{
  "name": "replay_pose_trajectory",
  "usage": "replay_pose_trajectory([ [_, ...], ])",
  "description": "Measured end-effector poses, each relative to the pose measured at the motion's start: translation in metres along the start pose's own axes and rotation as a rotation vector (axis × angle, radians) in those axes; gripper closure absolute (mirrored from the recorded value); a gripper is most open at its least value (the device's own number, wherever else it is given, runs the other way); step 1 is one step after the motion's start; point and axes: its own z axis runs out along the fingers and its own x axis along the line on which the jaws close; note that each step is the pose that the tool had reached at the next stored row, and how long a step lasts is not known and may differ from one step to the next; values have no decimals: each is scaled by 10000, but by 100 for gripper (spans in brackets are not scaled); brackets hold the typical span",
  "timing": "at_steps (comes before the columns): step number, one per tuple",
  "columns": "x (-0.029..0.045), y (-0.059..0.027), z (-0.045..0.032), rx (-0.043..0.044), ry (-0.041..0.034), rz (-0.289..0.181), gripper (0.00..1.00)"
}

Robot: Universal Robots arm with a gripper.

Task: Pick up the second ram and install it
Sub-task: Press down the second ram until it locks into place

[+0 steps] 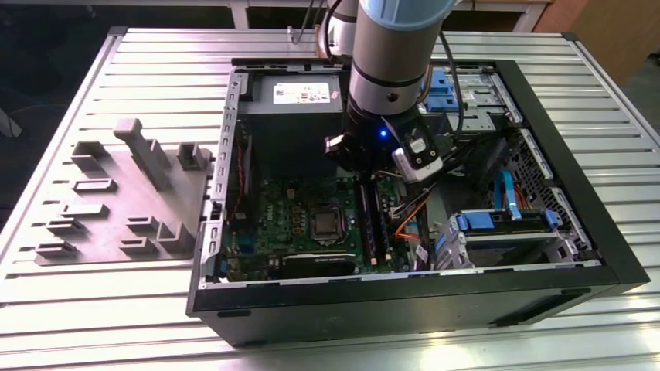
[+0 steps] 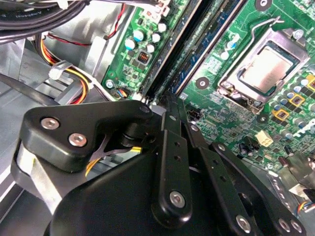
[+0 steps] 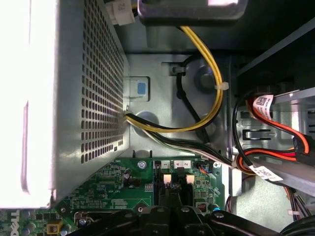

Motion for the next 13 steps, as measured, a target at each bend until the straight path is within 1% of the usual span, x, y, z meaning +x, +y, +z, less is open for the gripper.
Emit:
replay_pose_trajectory([
  [4, -1, 4, -94, 13, 5, 0, 90],
  [6, -1, 5, -112, 15, 5, 0, 90],
  [13, -1, 6, -131, 14, 5, 0, 90],
])
